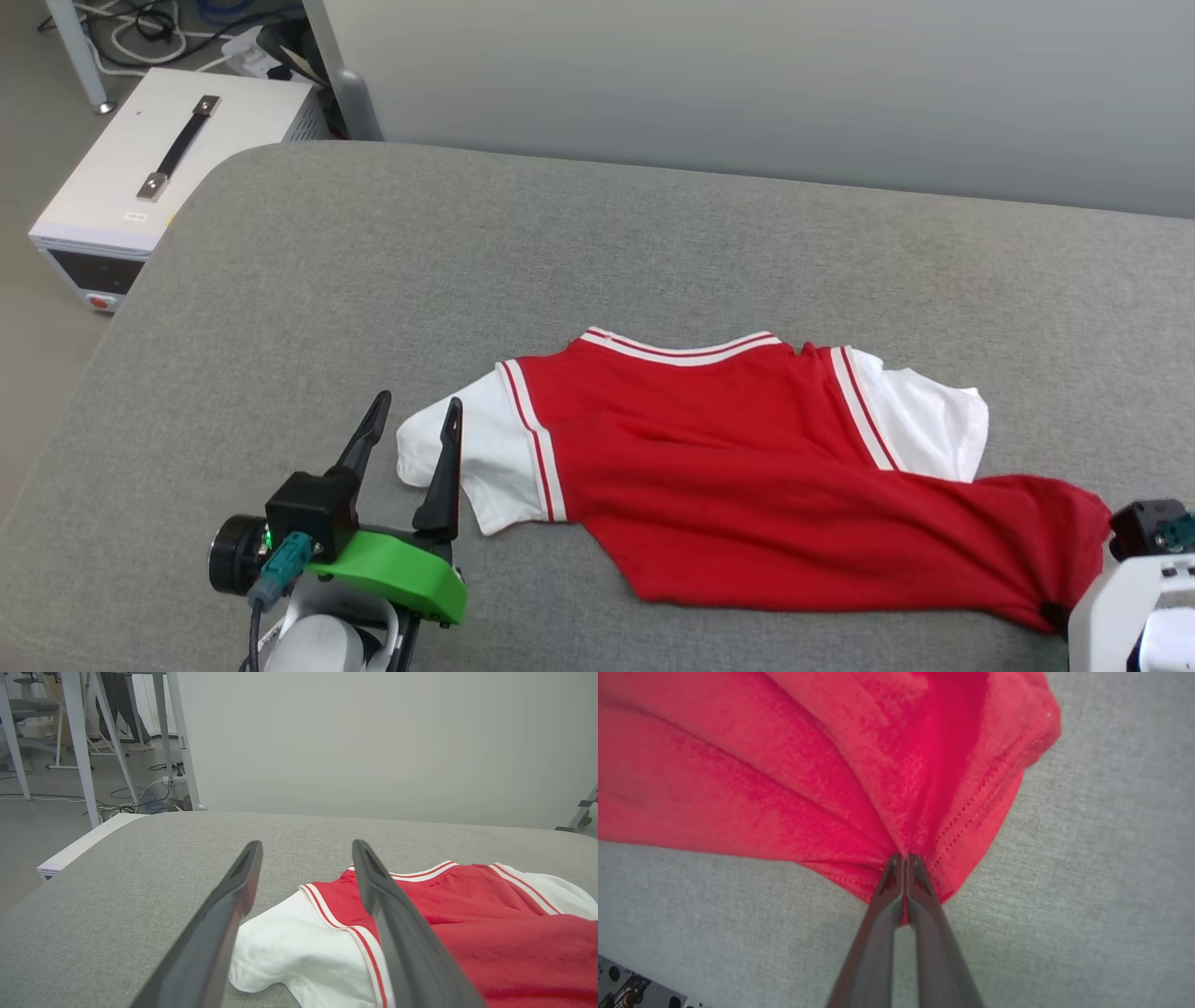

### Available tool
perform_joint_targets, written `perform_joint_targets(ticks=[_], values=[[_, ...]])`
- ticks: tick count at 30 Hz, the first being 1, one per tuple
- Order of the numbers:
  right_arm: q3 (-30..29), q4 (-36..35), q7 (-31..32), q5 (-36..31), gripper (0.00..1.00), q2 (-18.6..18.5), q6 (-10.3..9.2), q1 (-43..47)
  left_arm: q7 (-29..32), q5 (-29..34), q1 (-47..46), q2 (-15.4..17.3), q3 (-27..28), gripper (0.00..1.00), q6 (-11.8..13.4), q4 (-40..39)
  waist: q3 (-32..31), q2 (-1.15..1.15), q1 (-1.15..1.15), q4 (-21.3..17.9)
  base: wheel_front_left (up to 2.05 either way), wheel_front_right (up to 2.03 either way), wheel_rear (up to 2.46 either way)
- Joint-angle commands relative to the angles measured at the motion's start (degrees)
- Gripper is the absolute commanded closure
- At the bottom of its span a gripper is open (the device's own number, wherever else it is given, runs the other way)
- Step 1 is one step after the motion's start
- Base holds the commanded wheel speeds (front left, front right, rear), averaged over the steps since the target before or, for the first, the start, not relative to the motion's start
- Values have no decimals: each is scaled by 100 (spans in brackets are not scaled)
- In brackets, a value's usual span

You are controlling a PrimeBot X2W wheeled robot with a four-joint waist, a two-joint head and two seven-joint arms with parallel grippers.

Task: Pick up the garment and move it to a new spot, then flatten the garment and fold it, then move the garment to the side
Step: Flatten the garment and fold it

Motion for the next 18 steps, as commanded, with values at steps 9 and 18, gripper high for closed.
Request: perform_joint_targets(ticks=[9,18], values=[[-1264,-974,440,-888,100,1139,-4,1228,-33,20,74,-35,-37,0,-30,73,-39,0,0,-281,0,0,0],[-1395,-1381,523,-1205,0,1408,-4,1139,-33,-3,-62,-29,-81,0,-32,105,67,0,0,-312,0,0,0]])
